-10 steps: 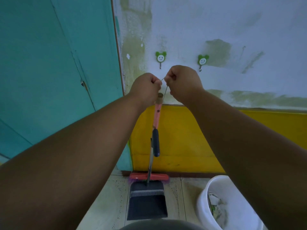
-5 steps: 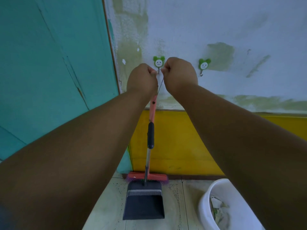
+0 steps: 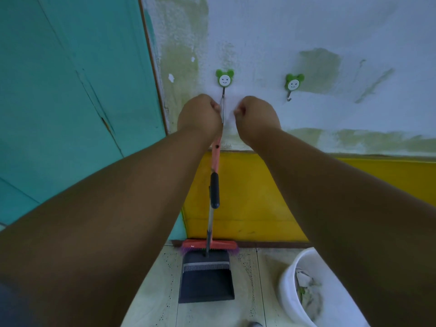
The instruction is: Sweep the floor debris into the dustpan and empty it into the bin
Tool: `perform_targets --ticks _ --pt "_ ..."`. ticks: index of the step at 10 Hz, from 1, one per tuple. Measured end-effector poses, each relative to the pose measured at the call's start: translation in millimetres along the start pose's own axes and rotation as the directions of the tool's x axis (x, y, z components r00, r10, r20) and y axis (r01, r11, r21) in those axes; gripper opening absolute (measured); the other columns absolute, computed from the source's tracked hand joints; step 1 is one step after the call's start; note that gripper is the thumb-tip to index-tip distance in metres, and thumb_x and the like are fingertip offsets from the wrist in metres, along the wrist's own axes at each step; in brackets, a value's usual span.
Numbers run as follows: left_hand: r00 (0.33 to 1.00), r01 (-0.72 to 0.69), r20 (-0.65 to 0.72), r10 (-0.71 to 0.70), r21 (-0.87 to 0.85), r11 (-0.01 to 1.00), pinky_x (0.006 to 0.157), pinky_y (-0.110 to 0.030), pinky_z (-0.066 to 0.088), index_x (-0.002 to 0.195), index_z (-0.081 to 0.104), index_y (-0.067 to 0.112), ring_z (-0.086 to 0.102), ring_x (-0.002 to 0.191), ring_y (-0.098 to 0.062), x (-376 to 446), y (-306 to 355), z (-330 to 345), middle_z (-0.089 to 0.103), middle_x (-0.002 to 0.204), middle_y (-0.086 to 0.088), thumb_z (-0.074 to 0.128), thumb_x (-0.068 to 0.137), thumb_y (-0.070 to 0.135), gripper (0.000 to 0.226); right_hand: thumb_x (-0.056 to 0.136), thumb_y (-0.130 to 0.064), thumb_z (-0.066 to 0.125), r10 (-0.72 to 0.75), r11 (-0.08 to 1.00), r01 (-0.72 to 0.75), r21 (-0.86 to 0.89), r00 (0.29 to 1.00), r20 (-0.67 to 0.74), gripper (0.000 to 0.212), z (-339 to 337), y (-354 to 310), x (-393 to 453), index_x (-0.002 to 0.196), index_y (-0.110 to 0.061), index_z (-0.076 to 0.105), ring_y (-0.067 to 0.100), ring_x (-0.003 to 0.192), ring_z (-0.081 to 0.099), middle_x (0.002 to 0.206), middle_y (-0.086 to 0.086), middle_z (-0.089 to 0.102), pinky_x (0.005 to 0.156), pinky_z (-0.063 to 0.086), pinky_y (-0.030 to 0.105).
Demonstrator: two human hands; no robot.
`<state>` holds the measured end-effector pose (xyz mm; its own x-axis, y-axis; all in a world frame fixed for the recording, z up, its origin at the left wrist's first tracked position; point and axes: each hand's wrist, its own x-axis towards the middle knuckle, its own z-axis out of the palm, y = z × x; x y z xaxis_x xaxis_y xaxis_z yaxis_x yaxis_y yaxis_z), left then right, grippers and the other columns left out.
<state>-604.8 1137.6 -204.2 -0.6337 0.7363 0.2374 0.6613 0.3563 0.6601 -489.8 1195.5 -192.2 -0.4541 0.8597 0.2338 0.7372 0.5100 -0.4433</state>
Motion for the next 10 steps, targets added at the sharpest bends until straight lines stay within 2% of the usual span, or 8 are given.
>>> perform_targets --ticks 2,3,4,6,7,8,9,10 --pt "1.000 0.019 0.022 -0.019 -0.025 0.999 0.068 -0.030 0.046 0.084 0.062 0.027 0.061 0.081 -0.015 -6.2 -2.2 -1.2 0.065 0.089 0.006 0.060 0.089 0.017 0.011 0.095 -0.027 0.056 0.015 0.963 -0.047 0.265 0.992 0.122 0.011 17.7 -7.2 -10.7 0.094 -0.018 0.062 0.024 0.078 0.067 0.088 0.003 0.066 0.074 0.058 0.042" --pt "0.993 0.103 0.066 -0.095 -0.126 0.987 0.065 -0.027 0.047 0.080 0.065 0.026 0.063 0.075 -0.012 -12.1 -2.9 4.1 0.067 0.084 0.005 0.062 0.089 0.018 0.012 0.092 -0.020 0.058 0.016 0.972 -0.047 0.229 0.990 0.137 0.006 14.1 -11.0 -6.5 0.089 -0.016 0.062 0.027 0.081 0.067 0.088 0.005 0.066 0.076 0.058 0.043" --pt "0.989 0.123 0.102 -0.104 -0.205 0.971 0.069 -0.026 0.050 0.075 0.066 0.027 0.064 0.075 -0.010 -13.8 0.3 7.5 0.069 0.083 0.005 0.063 0.091 0.019 0.018 0.091 -0.016 0.059 0.054 0.980 -0.076 0.186 0.991 0.123 0.006 9.8 -7.8 -0.7 0.088 -0.015 0.064 0.028 0.083 0.067 0.089 0.008 0.067 0.077 0.058 0.043" --pt "0.973 0.166 0.200 -0.115 -0.263 0.950 0.082 -0.032 0.056 0.083 0.071 0.022 0.067 0.080 -0.014 -17.0 -3.8 -0.9 0.069 0.080 0.004 0.067 0.087 0.014 0.009 0.091 -0.014 0.061 0.102 0.979 -0.130 0.154 0.979 0.176 0.010 8.6 -14.6 -1.8 0.096 -0.009 0.067 0.027 0.088 0.068 0.095 0.010 0.069 0.083 0.057 0.042" --pt "0.972 0.143 0.220 -0.079 -0.291 0.946 0.086 -0.031 0.052 0.102 0.072 0.014 0.064 0.088 -0.015 -31.3 -3.6 -8.3 0.069 0.093 -0.002 0.065 0.092 0.018 0.013 0.092 -0.020 0.061 0.109 0.982 -0.133 0.137 0.980 0.168 0.015 5.3 -19.9 -13.9 0.103 -0.010 0.066 0.024 0.092 0.064 0.099 0.007 0.067 0.079 0.054 0.033" --pt "0.966 0.059 0.258 0.006 -0.245 0.968 0.087 -0.030 0.045 0.082 0.061 0.027 0.056 0.091 -0.018 -44.8 -3.8 -15.5 0.060 0.083 0.005 0.057 0.097 0.017 0.019 0.096 -0.024 0.058 0.108 0.984 -0.127 0.126 0.983 0.145 0.023 1.5 -23.9 -29.9 0.113 -0.010 0.063 0.024 0.097 0.061 0.104 0.007 0.063 0.080 0.050 0.032" --pt "0.962 -0.012 0.265 0.063 -0.189 0.982 0.087 -0.031 0.045 0.098 0.067 0.016 0.058 0.096 -0.023 -57.1 -1.0 -28.8 0.065 0.095 -0.004 0.049 0.101 0.022 0.018 0.095 -0.023 0.057 0.129 0.978 -0.145 0.150 0.985 0.114 0.025 -10.1 -29.8 -53.7 0.117 -0.012 0.059 0.022 0.092 0.056 0.108 0.006 0.061 0.079 0.051 0.033" --pt "0.969 -0.128 0.206 0.135 -0.046 0.991 0.073 -0.029 0.040 0.111 0.067 0.006 0.056 0.086 -0.018 -69.2 1.5 -43.5 0.062 0.097 -0.007 0.037 0.105 0.025 0.036 0.095 -0.027 0.057 0.158 0.976 -0.164 0.144 0.986 0.050 0.027 -21.1 -37.3 -73.6 0.119 -0.014 0.057 0.020 0.090 0.056 0.106 0.004 0.058 0.074 0.048 0.030"
